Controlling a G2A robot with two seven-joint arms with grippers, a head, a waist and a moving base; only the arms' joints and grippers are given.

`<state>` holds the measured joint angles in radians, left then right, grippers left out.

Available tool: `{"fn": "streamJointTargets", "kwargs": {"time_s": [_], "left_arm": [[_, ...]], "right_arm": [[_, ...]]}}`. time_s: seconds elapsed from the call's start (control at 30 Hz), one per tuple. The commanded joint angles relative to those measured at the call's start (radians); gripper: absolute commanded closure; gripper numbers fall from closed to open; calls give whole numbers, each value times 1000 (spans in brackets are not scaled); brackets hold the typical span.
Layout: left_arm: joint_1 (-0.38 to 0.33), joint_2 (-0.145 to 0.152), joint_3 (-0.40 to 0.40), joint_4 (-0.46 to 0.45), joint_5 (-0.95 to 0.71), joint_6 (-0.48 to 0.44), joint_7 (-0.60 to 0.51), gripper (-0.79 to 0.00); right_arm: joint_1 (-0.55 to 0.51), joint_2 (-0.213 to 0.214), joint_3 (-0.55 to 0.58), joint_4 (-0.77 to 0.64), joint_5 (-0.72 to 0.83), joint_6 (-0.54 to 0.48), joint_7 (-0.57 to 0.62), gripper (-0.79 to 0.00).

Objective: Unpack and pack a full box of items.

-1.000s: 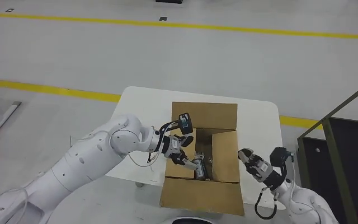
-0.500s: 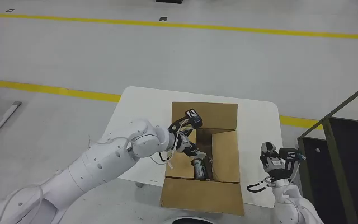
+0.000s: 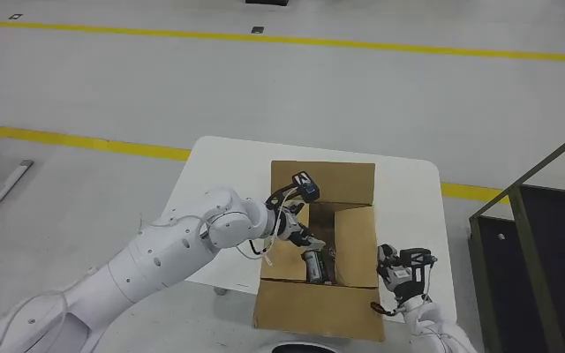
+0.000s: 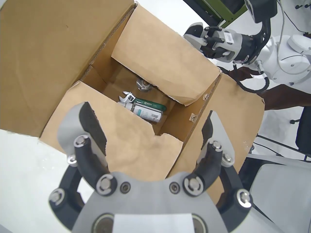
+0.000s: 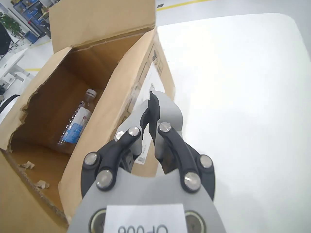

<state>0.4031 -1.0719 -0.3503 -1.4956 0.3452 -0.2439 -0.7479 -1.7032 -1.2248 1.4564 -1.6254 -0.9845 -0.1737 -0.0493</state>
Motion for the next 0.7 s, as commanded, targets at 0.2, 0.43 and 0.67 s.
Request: {"fn": "streamJointTargets", "kwargs": {"time_s": [0.2,0.43,0.67], "left_arm": [[23,-13,3,23,121,160,-107,-785],[28,-43,38,3,297,315,-193,-785],[30,-50,47,-3,323,322,-209,-785]], "right_arm": [[23,-8,-81,-9,-36,-20,11,0],[38,-15,-117,-12,-37,-4,2,0],[51,-15,-95,-18,-19,7,-6,0]]}}
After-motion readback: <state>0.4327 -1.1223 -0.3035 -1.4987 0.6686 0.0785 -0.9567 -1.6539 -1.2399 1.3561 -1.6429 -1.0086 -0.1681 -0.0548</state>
